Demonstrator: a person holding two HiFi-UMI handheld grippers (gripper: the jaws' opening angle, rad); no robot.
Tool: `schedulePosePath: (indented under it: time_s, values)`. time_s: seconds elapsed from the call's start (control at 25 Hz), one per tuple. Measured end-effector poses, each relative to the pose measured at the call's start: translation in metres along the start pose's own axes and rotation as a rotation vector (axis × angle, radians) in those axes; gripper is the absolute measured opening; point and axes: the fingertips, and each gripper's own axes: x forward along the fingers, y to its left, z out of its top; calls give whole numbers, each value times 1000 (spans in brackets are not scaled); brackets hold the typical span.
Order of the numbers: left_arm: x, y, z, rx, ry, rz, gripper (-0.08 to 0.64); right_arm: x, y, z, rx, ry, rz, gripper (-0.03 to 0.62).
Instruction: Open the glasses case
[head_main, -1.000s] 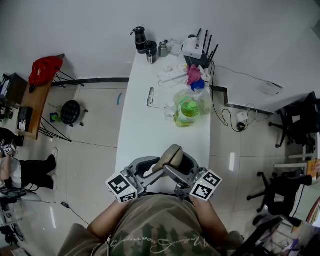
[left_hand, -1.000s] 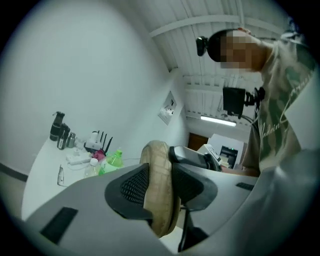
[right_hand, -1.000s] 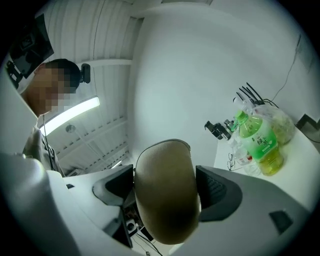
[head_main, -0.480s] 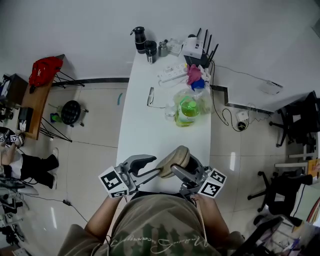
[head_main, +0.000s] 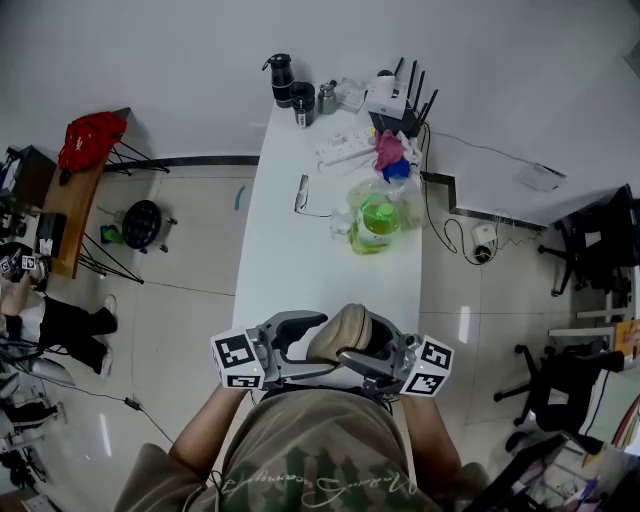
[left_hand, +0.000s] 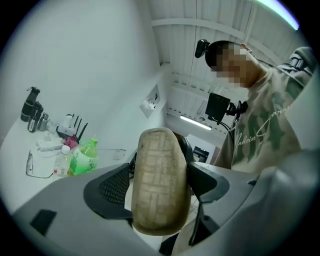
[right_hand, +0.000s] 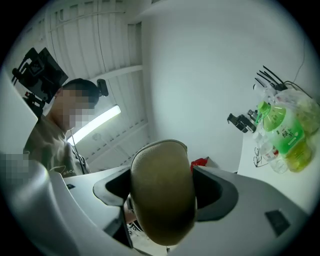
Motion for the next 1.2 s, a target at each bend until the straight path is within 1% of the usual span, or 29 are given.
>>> schedulePosePath:
  time_s: [0.12,0.16,0.28,0.36,0.44,0.64,0.72,0.84,1.04,1.12,1.2]
  values:
    - [2,-6,-1,-30,-3,-41,368,1,6,-1,-1,23,39,376]
    - [4,-8,-2,-25,7,-53,368,1,8,-2,-13,42,50,375]
    - [5,-12,-8,34,38,-55,367,1,12,-7,-61,93,66,376]
    - [3,-13,-10,38,34,-56,367,3,13,-11,-72,117,68,376]
    - [1,-13,-9,4,6,-67,365,3,13,-11,-50,117,66,376]
    - [-5,-18,6,-103,-116,-129,365,-4,20,2,25,46,109,376]
    - [-8,-17,11,-122,-154,-126,365,-9,20,5,13,45,101,376]
    - [-10,-14,17,-143,-188,-124,364,-14,18,3,-12,66,81,377]
    - [-8,-11,22,-217,-260,-143,364,-16,11,-2,0,48,38,376]
    - [-6,-10,19,-213,-250,-134,364,-16,7,-5,-12,51,7,364]
    - [-3,-8,12,-182,-209,-112,364,-16,1,-9,-18,67,-31,357]
